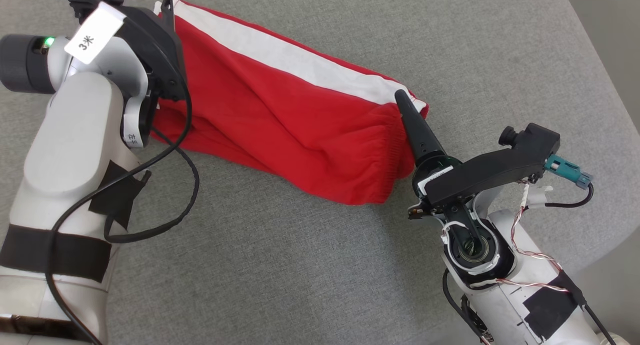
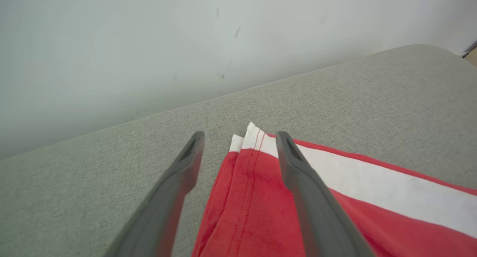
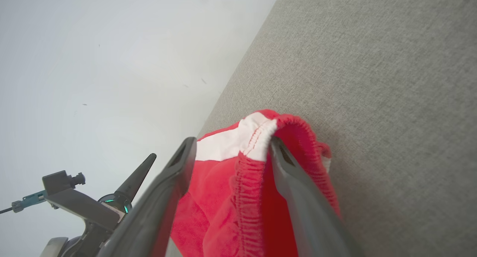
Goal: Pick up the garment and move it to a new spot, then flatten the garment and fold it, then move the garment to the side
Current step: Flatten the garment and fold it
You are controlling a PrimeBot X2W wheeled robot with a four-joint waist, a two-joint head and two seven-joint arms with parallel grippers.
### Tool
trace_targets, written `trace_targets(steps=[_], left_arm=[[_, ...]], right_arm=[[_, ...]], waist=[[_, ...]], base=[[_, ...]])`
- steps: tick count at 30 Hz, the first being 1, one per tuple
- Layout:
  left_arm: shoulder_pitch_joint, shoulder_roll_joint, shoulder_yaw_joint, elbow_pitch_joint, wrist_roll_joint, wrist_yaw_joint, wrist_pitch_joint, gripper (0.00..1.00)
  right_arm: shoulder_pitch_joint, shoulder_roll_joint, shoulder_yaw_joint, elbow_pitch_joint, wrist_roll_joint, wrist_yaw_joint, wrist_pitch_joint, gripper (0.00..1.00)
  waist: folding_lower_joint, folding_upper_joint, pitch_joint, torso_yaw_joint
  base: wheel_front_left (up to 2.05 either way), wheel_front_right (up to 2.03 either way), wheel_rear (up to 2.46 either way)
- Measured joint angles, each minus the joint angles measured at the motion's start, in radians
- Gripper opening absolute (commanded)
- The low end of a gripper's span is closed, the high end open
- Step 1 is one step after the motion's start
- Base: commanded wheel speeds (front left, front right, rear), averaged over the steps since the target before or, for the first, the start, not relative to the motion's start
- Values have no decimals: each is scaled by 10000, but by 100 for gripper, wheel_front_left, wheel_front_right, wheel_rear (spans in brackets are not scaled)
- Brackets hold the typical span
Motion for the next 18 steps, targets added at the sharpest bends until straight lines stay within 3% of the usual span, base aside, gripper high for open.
trace_targets(steps=[8,18], left_arm=[[-32,0,-113,640,2,-180,-543,100],[391,-79,-153,1264,-31,-449,-1252,100]], right_arm=[[-163,-40,-132,548,-481,0,-355,100],[160,-830,-38,1578,-1308,0,-228,100]], waist=[[0,-1,-293,196],[-2,0,-1061,451]], base=[[0,0,0],[0,0,0]])
